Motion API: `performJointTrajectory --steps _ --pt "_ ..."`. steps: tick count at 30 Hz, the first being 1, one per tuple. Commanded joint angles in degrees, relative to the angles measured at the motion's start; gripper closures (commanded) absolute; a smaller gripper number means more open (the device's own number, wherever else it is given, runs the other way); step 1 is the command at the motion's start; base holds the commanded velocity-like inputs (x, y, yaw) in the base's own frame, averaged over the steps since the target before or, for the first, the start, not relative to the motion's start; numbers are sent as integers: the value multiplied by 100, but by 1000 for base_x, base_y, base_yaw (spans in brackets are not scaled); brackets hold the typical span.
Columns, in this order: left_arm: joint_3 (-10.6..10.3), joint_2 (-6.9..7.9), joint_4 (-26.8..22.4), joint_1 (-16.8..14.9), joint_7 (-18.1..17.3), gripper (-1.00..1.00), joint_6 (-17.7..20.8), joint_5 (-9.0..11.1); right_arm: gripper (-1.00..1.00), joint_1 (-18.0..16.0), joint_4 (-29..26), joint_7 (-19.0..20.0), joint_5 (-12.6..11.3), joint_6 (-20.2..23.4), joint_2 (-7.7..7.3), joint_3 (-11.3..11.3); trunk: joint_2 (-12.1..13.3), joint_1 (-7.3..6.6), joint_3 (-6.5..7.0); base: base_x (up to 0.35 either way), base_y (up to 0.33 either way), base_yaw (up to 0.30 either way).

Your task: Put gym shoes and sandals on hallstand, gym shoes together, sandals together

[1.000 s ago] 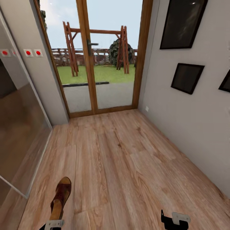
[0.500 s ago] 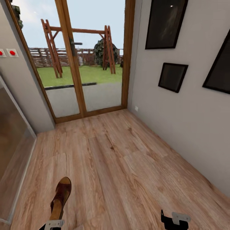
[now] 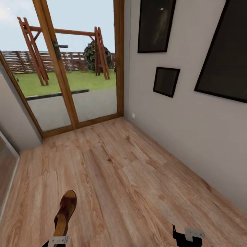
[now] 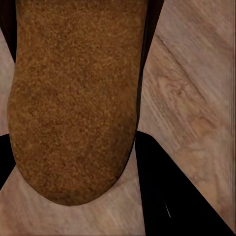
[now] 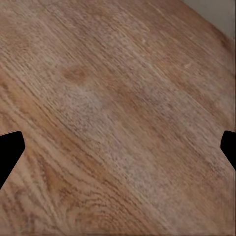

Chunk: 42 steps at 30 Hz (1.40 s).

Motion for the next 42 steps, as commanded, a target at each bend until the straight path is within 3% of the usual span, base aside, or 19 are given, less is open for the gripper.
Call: performJointTrajectory --steps 1,42 --pt "53 -2 1 -3 -30 100 -20 -74 -100 -4 6 9 2 -22 2 -27 -2 -1 -4 0 0 -268" --pt "53 -2 8 -3 -26 100 -20 -74 -100 -4 6 9 2 -22 2 -27 -2 -1 -4 0 0 -268"
